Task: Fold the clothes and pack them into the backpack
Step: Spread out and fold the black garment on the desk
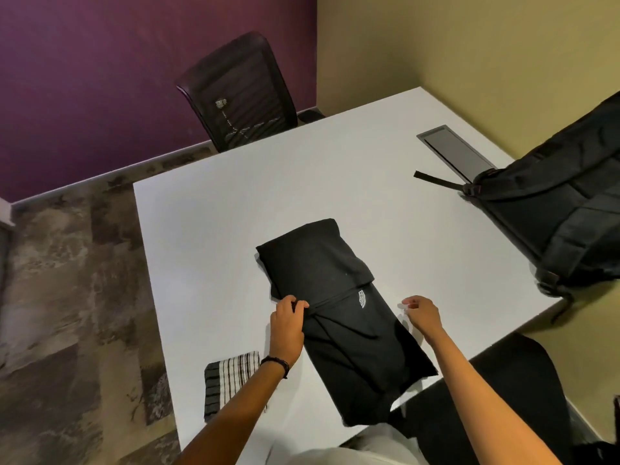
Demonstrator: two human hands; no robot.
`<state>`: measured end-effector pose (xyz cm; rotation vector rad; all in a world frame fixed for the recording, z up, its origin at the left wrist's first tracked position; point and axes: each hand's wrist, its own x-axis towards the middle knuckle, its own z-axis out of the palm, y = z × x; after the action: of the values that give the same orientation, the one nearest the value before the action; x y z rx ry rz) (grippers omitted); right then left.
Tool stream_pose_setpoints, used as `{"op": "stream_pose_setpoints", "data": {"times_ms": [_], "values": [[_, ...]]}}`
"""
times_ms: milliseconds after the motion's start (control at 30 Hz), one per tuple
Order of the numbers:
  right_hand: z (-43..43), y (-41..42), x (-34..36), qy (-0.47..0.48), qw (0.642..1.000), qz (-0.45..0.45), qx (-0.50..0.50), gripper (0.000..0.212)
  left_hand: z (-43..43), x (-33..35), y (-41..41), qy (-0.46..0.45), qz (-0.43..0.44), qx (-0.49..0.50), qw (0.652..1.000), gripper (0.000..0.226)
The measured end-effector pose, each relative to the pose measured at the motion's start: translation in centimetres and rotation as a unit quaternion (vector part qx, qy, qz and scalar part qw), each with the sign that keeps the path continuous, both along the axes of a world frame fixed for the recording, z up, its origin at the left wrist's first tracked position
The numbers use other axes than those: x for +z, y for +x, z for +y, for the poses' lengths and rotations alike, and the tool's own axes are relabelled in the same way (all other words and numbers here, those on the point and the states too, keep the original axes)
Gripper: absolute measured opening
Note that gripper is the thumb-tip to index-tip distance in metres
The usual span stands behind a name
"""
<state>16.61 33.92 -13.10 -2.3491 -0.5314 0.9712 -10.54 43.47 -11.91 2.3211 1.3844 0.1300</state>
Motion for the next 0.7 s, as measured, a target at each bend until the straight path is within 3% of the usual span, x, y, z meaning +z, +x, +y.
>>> {"op": "stream_pose_setpoints", "data": {"times_ms": [100,167,267,400,500,700], "values": [[-2.8,0.1,-0.7,-0.033,0.999,-0.01,0.02,0.023,-1.3,-0.3,0.4,-0.004,0.012,-0.171,0.985,0.066],[-4.4,-0.1,-1.1,-0.054,0.998,-0.008,0.033,0.023,-2.4,-1.5,0.5,0.001,0.058,-0.292,0.955,0.076],[-5.8,-0.7,-1.3,-0.073,0.996,0.005,0.043,0.02,-4.1,-3.4,0.5,-0.015,0.118,-0.396,0.91,0.086],[-7.1,-1.5,-1.4,-0.096,0.993,0.035,0.067,0.026,-6.0,-4.2,0.3,-0.004,0.165,-0.461,0.872,0.099],[-7.5,-1.7,-1.2,-0.089,0.993,0.037,0.075,0.027,-7.1,-4.5,0.3,0.034,0.147,-0.504,0.85,0.099],[-7.1,-1.4,-0.1,-0.07,0.993,0.047,0.082,0.013,-8.2,-5.5,0.7,0.077,0.204,-0.539,0.814,0.106]]}}
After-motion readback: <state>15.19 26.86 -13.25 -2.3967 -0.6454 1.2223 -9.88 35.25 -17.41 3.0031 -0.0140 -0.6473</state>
